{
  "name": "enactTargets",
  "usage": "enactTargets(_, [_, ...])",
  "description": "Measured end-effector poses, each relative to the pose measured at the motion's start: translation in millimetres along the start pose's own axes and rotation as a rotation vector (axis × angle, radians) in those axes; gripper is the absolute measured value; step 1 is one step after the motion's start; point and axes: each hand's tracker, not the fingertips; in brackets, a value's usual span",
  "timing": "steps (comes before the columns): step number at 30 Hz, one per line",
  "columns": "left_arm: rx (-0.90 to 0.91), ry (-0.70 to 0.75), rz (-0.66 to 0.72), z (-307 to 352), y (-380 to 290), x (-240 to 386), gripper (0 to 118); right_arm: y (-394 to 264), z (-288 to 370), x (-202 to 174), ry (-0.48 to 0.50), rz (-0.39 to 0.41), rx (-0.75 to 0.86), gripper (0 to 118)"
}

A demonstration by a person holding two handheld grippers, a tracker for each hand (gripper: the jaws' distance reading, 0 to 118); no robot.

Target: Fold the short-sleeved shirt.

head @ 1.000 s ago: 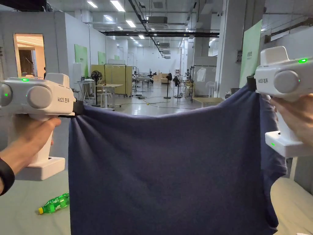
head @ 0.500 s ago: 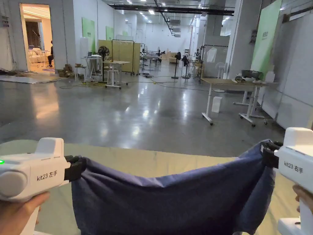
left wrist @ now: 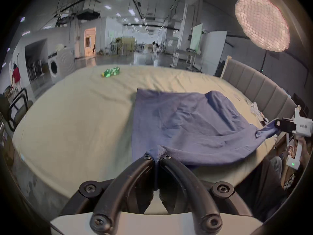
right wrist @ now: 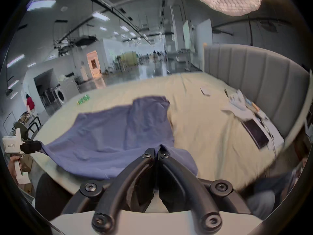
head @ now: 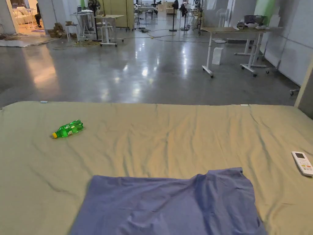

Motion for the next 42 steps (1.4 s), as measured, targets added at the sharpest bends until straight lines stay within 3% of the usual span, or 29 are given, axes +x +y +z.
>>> enactTargets(3, [-0.006, 0.005, -0.018, 2.7, -12.1, 5.9, 5, -17.6, -2.8, -16.0, -0.021, 0.085, -0.049, 3])
enactTargets(6, [0.000, -0.010, 0.015, -4.1, -9.8, 5.5, 5, -18.0, -11.9, -8.0, -0.003, 0.067, -0.047, 3])
enactTargets(10, [0.010, -0.010, 0.011, -24.8, -2.2, 4.7, 8, -9.0, -36.2, -3.3, 0.009, 0.127, -0.055, 6])
enactTargets(11, [0.008, -0.015, 0.012, -24.5, 5.8, -1.6, 18, -6.6, -42.4, -3.3, 0.000, 0.136, -0.081, 19])
enactTargets(12, [0.004, -0.013, 0.011, -28.3, 7.0, -3.1, 39, -5.9, -46.2, 2.1, -0.005, 0.136, -0.105, 48])
enactTargets(13, [-0.001, 0.002, 0.013, -32.3, 7.6, -4.9, 75, -6.3, -51.8, 5.0, -0.005, 0.128, -0.115, 87])
enactTargets(14, [-0.017, 0.047, 0.024, -35.8, 8.4, -7.1, 94, -6.9, -54.9, 7.8, -0.010, 0.112, -0.118, 98])
enactTargets(16, [0.019, 0.076, 0.059, -29.3, 12.0, -16.2, 100, -10.3, -48.1, 18.8, -0.019, 0.053, -0.081, 89])
enactTargets(19, [0.083, 0.064, 0.160, -8.4, 19.6, -19.0, 100, -7.5, -34.6, 28.7, -0.018, -0.033, -0.049, 89])
enactTargets(25, [0.306, 0.071, 0.047, 56.2, 40.6, 23.6, 99, 17.9, 21.0, 7.5, -0.020, 0.045, 0.127, 89])
enactTargets(30, [0.480, 0.136, -0.089, 95.2, 56.7, 71.1, 95, 45.8, 54.4, -28.9, 0.008, 0.122, 0.311, 89])
enactTargets(33, [0.544, 0.180, -0.162, 110.2, 64.5, 96.9, 80, 53.9, 62.1, -43.8, 0.023, 0.163, 0.390, 80])
enactTargets(36, [0.573, 0.132, -0.164, 118.5, 66.8, 109.0, 48, 59.6, 65.6, -53.7, 0.050, 0.162, 0.416, 47])
enactTargets(38, [0.562, 0.055, -0.143, 111.3, 65.2, 106.4, 12, 59.4, 65.6, -55.0, 0.094, 0.141, 0.420, 13])
enactTargets(39, [0.554, 0.049, -0.129, 113.3, 63.1, 105.2, 9, 58.6, 65.2, -56.6, 0.088, 0.142, 0.428, 4])
enactTargets(42, [0.545, 0.021, -0.110, 109.2, 57.8, 100.6, 0, 58.3, 64.9, -58.3, 0.082, 0.143, 0.417, 0])
